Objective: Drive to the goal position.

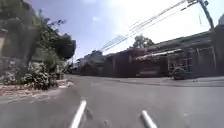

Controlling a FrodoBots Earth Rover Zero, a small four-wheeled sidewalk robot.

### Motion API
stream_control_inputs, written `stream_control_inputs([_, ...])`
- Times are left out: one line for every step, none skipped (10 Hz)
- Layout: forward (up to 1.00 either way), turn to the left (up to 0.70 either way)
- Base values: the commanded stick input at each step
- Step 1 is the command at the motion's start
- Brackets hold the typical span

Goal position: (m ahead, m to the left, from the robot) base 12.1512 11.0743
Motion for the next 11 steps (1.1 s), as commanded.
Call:
stream_control_inputs([1.00, -0.36])
stream_control_inputs([1.00, -0.05])
stream_control_inputs([1.00, 0.00])
stream_control_inputs([1.00, 0.00])
stream_control_inputs([1.00, 0.00])
stream_control_inputs([1.00, 0.00])
stream_control_inputs([1.00, 0.00])
stream_control_inputs([1.00, 0.00])
stream_control_inputs([1.00, 0.02])
stream_control_inputs([1.00, 0.10])
stream_control_inputs([1.00, 0.21])
